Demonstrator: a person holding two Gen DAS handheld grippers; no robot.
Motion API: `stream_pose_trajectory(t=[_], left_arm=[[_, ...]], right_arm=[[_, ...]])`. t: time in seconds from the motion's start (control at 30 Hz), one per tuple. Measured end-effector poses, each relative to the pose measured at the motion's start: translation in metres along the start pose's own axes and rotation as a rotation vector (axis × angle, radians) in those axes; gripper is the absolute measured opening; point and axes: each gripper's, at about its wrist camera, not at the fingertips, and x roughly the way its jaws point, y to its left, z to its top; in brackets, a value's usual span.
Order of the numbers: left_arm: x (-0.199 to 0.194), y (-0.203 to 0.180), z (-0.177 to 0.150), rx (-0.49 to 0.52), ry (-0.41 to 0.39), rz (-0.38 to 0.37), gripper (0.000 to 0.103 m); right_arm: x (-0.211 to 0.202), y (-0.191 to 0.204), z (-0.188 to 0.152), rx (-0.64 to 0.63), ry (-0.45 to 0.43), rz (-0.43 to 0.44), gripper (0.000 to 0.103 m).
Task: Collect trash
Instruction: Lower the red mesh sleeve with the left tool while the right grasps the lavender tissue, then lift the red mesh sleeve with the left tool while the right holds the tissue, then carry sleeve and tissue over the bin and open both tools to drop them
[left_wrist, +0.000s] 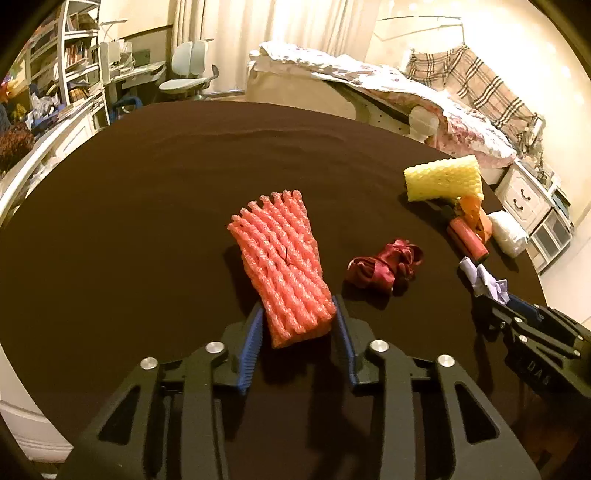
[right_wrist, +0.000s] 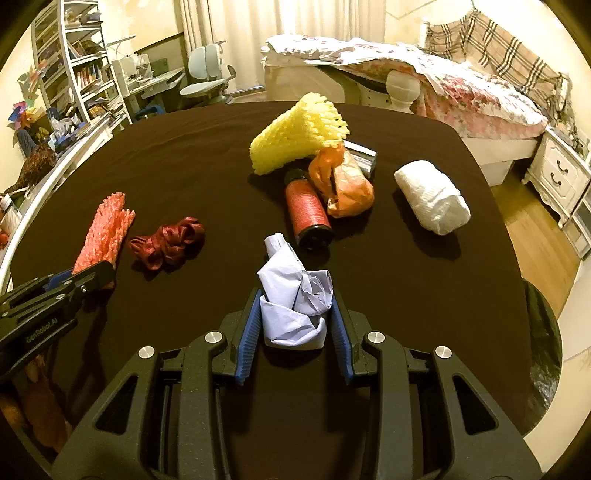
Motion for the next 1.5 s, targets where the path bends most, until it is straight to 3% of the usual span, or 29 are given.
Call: stream_pose_trajectory(t=[0.23,0.67,0.87,1.07,1.5], left_arm=[[-0.013,-0.007,-0.012,0.055,-0.029,-0.02,0.029],[-0.05,-0.04,-0.014,0.123,-0.095,-0.096,0.029],[-0.057,-0.077,-0.011,0.195,-0.119,-0.169,0.029],[-0.051,-0.129,-0.01,0.274,-0.121,-0.26,0.029],[-0.031,-0.232,-0.017,0.432,-0.096,-0.403,0.029]], right_arm=[[-0.007,-0.008,-0.006,0.018,-0.007,-0.002,0.035],[-0.041,-0.039,-0.016,0.082,-0.064,-0.022,0.035],[-0.065,-0.069,-0.023,0.138,-0.109,-0.059,0.035],[-0.09,-0.119,-0.036,0.224,-0.146,-0.152,0.035],[-0.106,-0.21,-0.069,0.387,-0.148,-0.298,0.035]])
